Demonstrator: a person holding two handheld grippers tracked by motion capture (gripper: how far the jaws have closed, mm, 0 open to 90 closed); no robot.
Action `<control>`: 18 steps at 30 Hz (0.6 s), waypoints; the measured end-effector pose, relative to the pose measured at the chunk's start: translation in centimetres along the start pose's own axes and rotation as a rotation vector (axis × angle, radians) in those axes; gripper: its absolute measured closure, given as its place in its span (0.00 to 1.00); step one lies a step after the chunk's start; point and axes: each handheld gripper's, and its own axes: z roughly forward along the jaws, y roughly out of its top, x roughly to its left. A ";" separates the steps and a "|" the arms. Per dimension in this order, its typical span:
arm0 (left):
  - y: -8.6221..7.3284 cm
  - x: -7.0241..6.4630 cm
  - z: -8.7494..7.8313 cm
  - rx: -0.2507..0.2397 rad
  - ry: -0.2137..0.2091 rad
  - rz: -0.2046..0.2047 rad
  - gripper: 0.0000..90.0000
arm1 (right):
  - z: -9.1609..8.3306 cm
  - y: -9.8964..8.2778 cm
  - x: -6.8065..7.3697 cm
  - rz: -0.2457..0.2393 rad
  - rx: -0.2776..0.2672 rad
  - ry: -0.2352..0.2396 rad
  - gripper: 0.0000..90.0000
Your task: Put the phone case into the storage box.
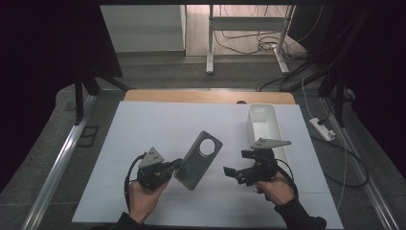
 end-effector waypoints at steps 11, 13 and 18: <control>0.1 -0.5 0.8 -0.005 -0.003 0.003 0.99 | 1.8 0.5 1.0 -0.009 0.037 0.037 0.00; 0.2 -0.6 0.9 -0.007 -0.003 0.004 0.99 | 2.0 0.6 1.1 -0.006 0.043 0.040 0.00; 0.2 -0.9 1.1 -0.011 -0.010 0.003 0.99 | 3.1 0.9 1.4 0.013 0.045 0.062 0.00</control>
